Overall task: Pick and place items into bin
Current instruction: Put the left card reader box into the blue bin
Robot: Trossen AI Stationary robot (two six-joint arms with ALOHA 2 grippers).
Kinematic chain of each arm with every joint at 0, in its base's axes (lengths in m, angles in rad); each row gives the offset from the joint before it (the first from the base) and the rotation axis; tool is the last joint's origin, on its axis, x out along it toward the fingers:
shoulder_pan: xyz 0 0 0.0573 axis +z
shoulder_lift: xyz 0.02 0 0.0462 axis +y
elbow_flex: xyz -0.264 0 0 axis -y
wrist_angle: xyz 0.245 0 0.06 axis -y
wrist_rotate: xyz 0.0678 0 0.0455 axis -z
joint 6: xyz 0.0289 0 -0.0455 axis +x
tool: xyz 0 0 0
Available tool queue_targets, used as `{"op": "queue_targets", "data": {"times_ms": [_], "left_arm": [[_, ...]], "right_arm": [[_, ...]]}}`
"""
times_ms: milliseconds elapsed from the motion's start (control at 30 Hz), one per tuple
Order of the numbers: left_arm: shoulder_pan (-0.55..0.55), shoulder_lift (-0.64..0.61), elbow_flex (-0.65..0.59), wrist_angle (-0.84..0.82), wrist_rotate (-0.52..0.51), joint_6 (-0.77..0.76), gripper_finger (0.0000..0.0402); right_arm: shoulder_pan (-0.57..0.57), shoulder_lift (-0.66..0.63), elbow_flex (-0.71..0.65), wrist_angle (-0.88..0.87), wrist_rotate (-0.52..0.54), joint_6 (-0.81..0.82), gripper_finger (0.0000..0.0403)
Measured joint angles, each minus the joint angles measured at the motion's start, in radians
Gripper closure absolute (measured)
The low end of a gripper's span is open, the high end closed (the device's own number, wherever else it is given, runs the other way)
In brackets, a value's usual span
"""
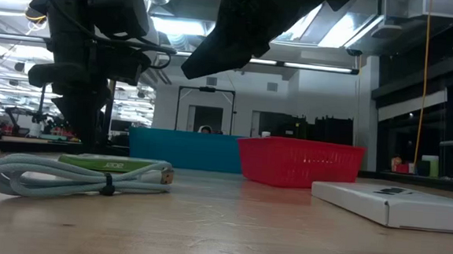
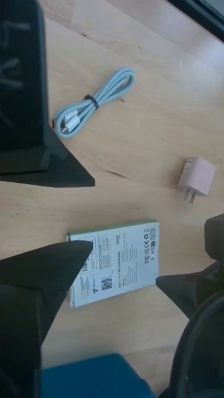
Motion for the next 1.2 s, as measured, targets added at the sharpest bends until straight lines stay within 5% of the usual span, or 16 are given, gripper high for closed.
{"op": "queue_targets", "data": {"times_ms": [1200], "left_arm": [[0.000,0.026,0.000,-0.002,-0.003,-0.039,0.0399]], "right_arm": [[0.000,-0.001,-0.001,0.000,0.000,0.004,0.0274]]}}
